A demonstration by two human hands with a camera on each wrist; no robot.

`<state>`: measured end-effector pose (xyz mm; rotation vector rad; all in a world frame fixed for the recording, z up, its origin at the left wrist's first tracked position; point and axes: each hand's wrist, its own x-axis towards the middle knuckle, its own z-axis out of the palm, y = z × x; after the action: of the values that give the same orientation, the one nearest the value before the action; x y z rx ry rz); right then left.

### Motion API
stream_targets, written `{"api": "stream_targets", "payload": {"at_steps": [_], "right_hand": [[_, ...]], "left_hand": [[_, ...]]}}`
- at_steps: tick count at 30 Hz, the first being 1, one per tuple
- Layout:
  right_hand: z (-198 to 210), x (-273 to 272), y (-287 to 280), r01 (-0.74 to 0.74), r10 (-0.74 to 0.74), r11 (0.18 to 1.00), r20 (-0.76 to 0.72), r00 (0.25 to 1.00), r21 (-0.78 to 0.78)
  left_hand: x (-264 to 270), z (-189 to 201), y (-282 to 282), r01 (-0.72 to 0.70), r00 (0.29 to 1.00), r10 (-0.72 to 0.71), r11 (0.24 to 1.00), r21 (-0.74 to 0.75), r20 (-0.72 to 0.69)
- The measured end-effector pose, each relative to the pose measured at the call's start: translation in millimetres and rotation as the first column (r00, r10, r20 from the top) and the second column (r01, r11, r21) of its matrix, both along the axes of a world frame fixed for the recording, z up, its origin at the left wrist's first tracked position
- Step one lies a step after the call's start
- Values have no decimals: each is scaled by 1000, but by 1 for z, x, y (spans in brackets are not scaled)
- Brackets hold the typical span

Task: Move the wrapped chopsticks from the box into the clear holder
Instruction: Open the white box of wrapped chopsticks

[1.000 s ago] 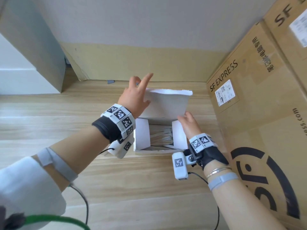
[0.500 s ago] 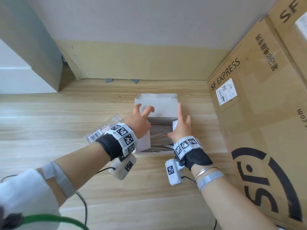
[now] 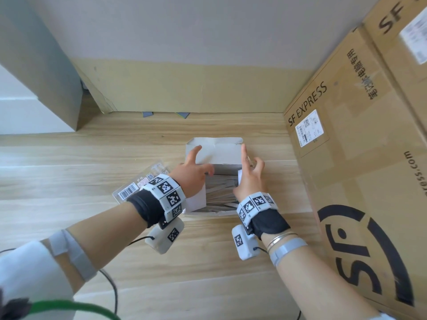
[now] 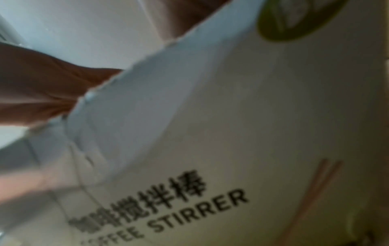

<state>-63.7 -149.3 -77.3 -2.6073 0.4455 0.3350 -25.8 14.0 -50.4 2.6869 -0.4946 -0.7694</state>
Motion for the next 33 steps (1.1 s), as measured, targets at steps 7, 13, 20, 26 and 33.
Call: {"api": "stream_targets", "payload": {"at_steps": [7, 13, 20, 26, 33], "right_hand": [[7, -2, 1, -4, 4, 1000, -7, 1000, -1], [25, 2, -5, 83, -59, 983, -148, 987, 162], [43, 4, -27, 102, -90, 991, -129, 988, 86], [45, 2, -49, 130, -127, 991, -71, 989, 37], [45, -7, -57, 111, -117, 993, -140, 983, -51]], "left_hand": [[-4, 2, -1, 78, 997, -79, 995, 56, 15], [-4, 16, -4, -142, 988, 149, 972, -189, 25], [5, 20, 16, -214, 976, 214, 977, 18, -35], [-8, 18, 16, -177, 983, 163, 962, 210, 81], [-11, 8, 12, -219, 960, 227, 973, 69, -163]]}}
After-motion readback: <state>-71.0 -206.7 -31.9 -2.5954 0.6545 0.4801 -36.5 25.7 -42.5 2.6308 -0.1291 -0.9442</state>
